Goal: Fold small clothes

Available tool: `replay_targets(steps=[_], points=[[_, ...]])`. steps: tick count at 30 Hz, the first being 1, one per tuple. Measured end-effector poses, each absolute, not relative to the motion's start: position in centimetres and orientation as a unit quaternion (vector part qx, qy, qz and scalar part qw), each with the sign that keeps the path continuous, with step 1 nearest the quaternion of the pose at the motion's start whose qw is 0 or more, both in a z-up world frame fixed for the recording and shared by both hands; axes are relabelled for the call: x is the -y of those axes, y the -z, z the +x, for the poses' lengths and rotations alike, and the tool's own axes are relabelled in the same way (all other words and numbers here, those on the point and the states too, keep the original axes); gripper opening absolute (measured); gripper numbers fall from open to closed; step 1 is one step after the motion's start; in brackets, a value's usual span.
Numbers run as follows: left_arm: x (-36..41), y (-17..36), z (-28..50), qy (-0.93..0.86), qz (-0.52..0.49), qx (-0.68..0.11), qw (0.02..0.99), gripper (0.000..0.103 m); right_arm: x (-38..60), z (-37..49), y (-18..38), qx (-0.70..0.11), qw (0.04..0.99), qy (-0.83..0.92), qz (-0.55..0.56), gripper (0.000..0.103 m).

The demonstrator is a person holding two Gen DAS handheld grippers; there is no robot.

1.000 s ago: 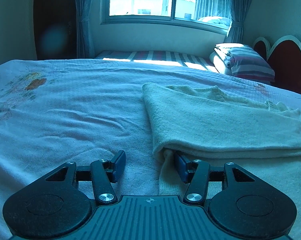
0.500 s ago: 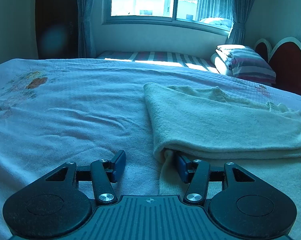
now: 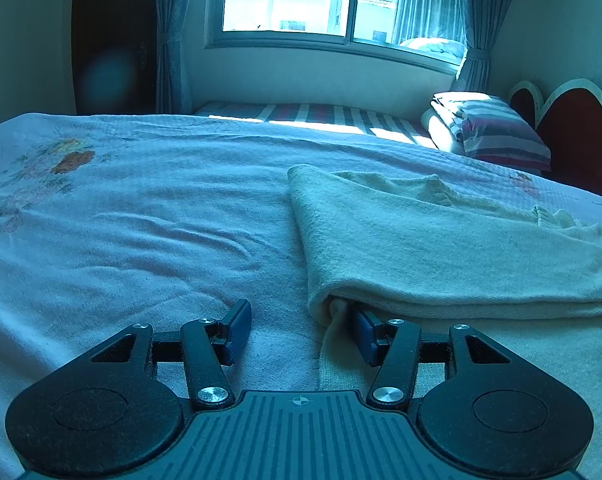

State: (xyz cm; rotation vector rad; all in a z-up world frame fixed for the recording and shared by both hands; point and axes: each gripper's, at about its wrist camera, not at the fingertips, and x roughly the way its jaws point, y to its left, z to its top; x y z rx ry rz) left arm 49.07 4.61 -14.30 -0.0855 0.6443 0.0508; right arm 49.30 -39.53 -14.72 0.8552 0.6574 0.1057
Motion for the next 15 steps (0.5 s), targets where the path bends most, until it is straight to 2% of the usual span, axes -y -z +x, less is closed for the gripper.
replay_targets(steps=[5,8,13,15], points=[[-4.6,14.4,49.1,-0.024,-0.044,-0.316,0.947,0.055,39.8,50.6,13.4,-0.288,0.87,-0.063,0.396,0.027],[-4.7,14.4,49.1,-0.024,-0.044,-0.316,0.947,0.055,39.2,50.3,11.1,-0.266,0.895,-0.059,0.352,0.005],[-4.7,14.4,49.1,-0.024,-0.044,-0.316,0.947,0.055,39.2,49.0,9.2,-0.246,0.923,-0.04,0.294,0.005],[-4.7,14.4,49.1,-0.024,-0.043,-0.316,0.947,0.055,40.1,48.8,10.5,-0.273,0.918,-0.017,0.286,0.005]])
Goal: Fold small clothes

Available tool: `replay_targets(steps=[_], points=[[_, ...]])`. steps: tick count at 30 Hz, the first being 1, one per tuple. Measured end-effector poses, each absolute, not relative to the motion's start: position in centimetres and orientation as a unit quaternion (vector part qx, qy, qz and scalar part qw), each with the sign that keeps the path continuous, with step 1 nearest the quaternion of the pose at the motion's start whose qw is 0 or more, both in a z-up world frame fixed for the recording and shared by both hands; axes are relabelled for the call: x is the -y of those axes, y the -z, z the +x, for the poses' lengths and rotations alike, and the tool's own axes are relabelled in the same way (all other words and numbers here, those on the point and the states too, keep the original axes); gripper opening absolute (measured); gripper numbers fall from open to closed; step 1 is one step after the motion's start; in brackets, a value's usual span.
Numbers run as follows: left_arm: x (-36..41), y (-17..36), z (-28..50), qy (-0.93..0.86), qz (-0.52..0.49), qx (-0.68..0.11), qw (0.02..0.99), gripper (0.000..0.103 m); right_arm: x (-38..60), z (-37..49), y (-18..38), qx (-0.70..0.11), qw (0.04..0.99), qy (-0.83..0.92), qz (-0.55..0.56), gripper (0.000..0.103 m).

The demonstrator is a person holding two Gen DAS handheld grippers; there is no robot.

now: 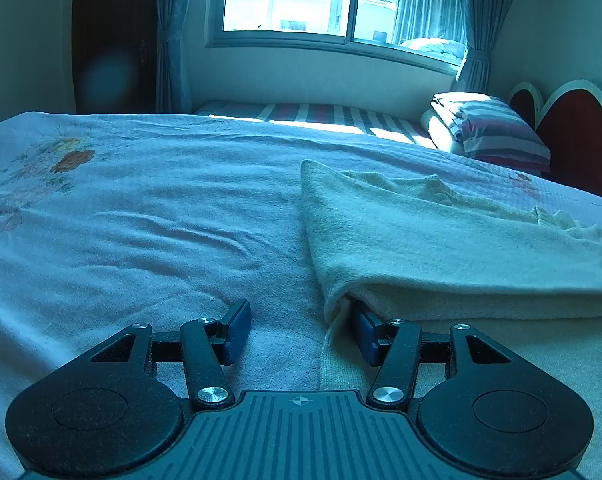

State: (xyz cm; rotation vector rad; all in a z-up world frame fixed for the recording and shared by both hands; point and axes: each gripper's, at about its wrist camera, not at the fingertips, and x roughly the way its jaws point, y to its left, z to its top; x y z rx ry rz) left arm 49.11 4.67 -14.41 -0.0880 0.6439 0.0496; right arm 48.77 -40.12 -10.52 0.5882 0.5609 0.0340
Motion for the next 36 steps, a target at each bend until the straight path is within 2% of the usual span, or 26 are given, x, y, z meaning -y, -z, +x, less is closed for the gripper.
replay_targets(steps=[2,10,14,17,20,23,25,29,32,33,34,35,36], points=[[-4.7,14.4,49.1,-0.024,-0.044,-0.316,0.947,0.055,41.1,49.0,12.3,-0.308,0.904,-0.002,0.297,0.005],[-5.2,14.5,48.8,-0.03,-0.062,-0.311,0.948,0.055,40.2,48.5,12.3,-0.303,0.901,-0.032,0.307,0.005],[-5.6,14.6,48.8,-0.03,-0.082,-0.312,0.946,0.055,40.7,49.0,13.3,-0.327,0.892,-0.019,0.311,0.003],[-5.8,14.4,48.6,-0.03,-0.084,-0.315,0.945,0.055,40.6,48.8,13.0,-0.324,0.894,-0.024,0.308,0.008],[-5.7,13.7,47.6,-0.02,-0.079,-0.316,0.945,0.055,40.8,48.3,12.4,-0.312,0.899,-0.022,0.307,0.02],[-6.5,13.1,46.2,-0.027,-0.084,-0.305,0.948,0.055,41.1,47.5,11.5,-0.3,0.908,-0.014,0.292,0.022],[-7.3,12.1,45.7,-0.027,-0.105,-0.278,0.954,0.055,41.3,46.7,10.5,-0.276,0.923,0.004,0.269,0.022],[-7.0,11.5,48.1,-0.011,-0.118,-0.275,0.954,0.055,40.9,46.9,9.1,-0.256,0.94,-0.005,0.224,0.019],[-5.9,12.6,50.9,-0.013,-0.088,-0.32,0.943,0.055,39.5,48.2,9.3,-0.27,0.941,-0.04,0.201,0.017],[-5.7,13.5,51.6,-0.027,-0.068,-0.343,0.936,0.055,39.1,48.9,9.8,-0.288,0.938,-0.04,0.188,0.013],[-5.9,13.7,51.6,-0.025,-0.073,-0.339,0.938,0.058,38.7,49.6,10.5,-0.313,0.934,-0.026,0.171,0.012],[-6.1,13.4,51.7,-0.027,-0.074,-0.338,0.938,0.059,38.6,50.2,11.4,-0.342,0.927,-0.007,0.157,0.006],[-6.0,12.8,51.8,-0.029,-0.064,-0.329,0.942,0.059,38.7,50.1,11.4,-0.333,0.929,-0.009,0.161,0.006]])
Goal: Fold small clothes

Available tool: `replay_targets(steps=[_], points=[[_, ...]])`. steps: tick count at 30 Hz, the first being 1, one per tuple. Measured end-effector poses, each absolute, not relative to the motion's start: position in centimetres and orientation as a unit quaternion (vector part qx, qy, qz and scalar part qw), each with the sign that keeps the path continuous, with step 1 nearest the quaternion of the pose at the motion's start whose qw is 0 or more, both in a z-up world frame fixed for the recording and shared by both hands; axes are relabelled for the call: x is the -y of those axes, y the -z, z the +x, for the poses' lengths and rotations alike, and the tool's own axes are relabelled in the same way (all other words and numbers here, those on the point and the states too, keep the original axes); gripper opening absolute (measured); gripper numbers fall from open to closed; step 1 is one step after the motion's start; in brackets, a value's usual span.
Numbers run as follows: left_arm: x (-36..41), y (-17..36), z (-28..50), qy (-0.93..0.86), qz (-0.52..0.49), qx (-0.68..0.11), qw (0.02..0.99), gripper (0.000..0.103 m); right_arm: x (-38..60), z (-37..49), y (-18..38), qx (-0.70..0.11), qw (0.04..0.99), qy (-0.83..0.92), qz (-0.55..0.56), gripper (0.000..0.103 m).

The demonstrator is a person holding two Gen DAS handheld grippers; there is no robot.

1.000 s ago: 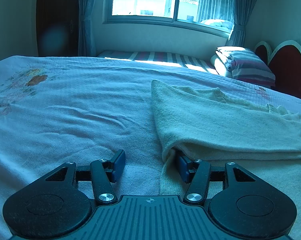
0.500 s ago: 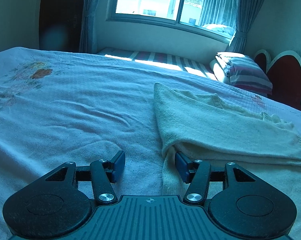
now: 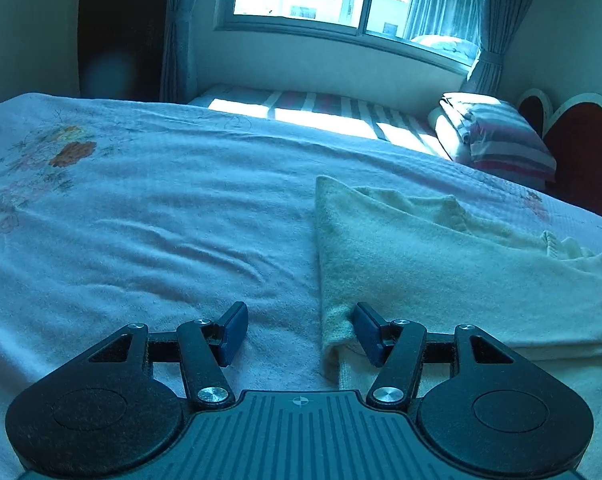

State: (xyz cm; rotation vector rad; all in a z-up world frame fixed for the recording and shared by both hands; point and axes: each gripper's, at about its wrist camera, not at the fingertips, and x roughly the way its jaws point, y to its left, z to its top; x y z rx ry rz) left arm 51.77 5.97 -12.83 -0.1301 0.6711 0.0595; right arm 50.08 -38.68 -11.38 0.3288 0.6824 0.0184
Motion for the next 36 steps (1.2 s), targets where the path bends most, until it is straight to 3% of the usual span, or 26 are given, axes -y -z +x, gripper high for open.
replay_targets(steps=[3,12,16,18,25,27,32,36], points=[[-6.2,11.3,53.3,-0.022,-0.066,-0.296,0.953,0.059,38.8,49.6,10.3,-0.311,0.936,-0.021,0.164,0.017],[-7.5,13.8,63.4,-0.048,-0.061,-0.34,0.937,0.059,38.9,54.2,10.1,-0.313,0.941,-0.034,0.124,0.013],[-7.8,13.4,63.3,-0.043,-0.06,-0.33,0.941,0.063,38.8,55.4,11.0,-0.333,0.938,-0.026,0.095,0.01],[-7.7,12.8,62.7,-0.03,-0.06,-0.309,0.949,0.063,38.7,54.9,10.2,-0.321,0.942,-0.03,0.095,0.018],[-6.9,12.9,62.0,-0.013,-0.055,-0.33,0.942,0.063,39.1,55.0,10.8,-0.332,0.939,-0.022,0.088,0.015],[-6.3,12.3,60.1,0.004,-0.05,-0.318,0.947,0.063,39.1,54.0,9.8,-0.319,0.943,-0.027,0.094,0.02],[-2.7,10.7,57.6,0.035,-0.007,-0.275,0.961,0.063,37.8,52.3,8.8,-0.299,0.948,-0.056,0.094,0.02],[1.9,9.9,58.6,0.097,0.003,-0.292,0.952,0.063,33.7,54.0,8.7,-0.304,0.942,-0.108,0.096,0.018]])
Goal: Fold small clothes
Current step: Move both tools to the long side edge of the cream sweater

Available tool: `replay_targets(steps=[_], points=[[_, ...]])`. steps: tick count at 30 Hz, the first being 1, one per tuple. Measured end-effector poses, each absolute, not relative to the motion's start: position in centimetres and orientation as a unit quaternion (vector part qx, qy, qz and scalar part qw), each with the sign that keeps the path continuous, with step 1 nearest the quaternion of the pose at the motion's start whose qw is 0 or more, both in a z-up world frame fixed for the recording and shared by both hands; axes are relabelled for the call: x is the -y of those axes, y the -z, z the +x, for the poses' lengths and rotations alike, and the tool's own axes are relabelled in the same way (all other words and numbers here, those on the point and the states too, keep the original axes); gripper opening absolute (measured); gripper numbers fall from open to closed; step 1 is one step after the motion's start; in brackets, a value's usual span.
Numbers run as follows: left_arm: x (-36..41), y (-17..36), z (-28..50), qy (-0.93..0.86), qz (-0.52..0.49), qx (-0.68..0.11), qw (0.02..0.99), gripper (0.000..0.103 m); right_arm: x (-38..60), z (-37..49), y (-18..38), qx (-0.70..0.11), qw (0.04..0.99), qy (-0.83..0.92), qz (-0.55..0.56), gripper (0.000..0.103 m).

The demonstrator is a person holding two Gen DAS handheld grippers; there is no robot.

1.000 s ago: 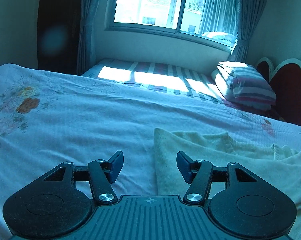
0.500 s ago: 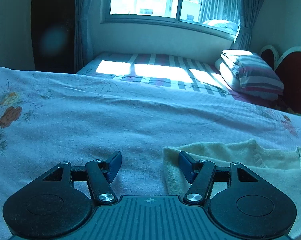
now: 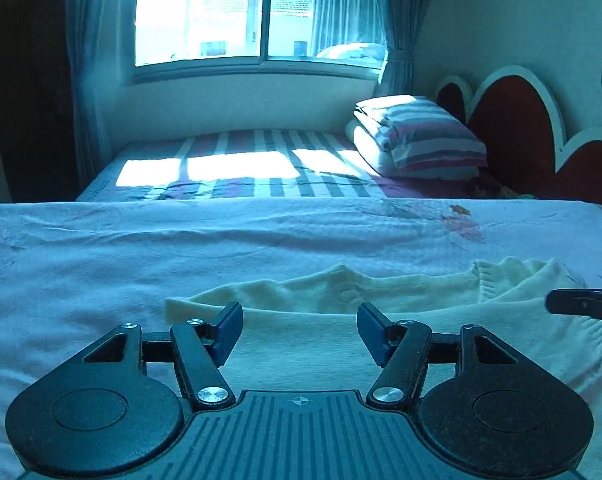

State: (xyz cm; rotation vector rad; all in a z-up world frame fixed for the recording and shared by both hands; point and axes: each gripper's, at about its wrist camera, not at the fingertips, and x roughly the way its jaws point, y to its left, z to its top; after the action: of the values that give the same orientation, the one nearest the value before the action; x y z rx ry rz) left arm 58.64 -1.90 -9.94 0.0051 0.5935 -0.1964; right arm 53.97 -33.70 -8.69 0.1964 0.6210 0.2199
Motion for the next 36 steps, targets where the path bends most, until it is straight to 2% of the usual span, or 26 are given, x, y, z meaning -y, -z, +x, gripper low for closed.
replay_targets(steps=[7,10,14,16,17,19,20,21,26,34,36], points=[[5.6,12.2,60.9,0.112,0.04,-0.341,0.933,0.063,26.4,57.8,10.8,-0.335,0.921,-0.188,0.058,0.017],[4.1,12.8,61.0,0.088,0.061,-0.321,0.941,0.063,25.8,58.3,11.4,-0.335,0.921,-0.195,0.032,0.013],[-0.8,13.3,60.7,0.054,0.032,-0.314,0.947,0.063,30.9,57.9,10.9,-0.323,0.938,-0.114,0.045,0.013],[-1.9,13.3,60.6,0.055,0.03,-0.311,0.948,0.063,35.1,57.7,11.4,-0.326,0.94,-0.071,0.076,0.007],[-2.0,13.2,60.5,0.055,0.032,-0.309,0.949,0.063,36.8,57.6,11.6,-0.328,0.938,-0.066,0.093,0.0],[-1.9,12.5,60.0,0.048,0.037,-0.308,0.95,0.064,38.2,57.4,11.5,-0.332,0.934,-0.07,0.113,0.0],[-1.7,11.8,59.1,0.045,0.037,-0.301,0.952,0.064,38.3,57.0,11.0,-0.331,0.935,-0.066,0.112,0.008],[-1.6,11.3,58.2,0.051,0.03,-0.296,0.953,0.064,38.1,56.5,10.5,-0.325,0.937,-0.063,0.107,0.023],[1.7,10.5,53.2,0.095,0.017,-0.299,0.95,0.064,34.9,51.6,8.7,-0.303,0.942,-0.103,0.098,0.023],[6.0,12.8,52.3,0.078,0.049,-0.32,0.943,0.064,25.9,50.9,10.9,-0.335,0.931,-0.139,0.036,0.018],[4.7,12.6,51.9,0.057,0.053,-0.321,0.944,0.07,25.7,50.5,11.2,-0.333,0.934,-0.13,-0.006,0.016]])
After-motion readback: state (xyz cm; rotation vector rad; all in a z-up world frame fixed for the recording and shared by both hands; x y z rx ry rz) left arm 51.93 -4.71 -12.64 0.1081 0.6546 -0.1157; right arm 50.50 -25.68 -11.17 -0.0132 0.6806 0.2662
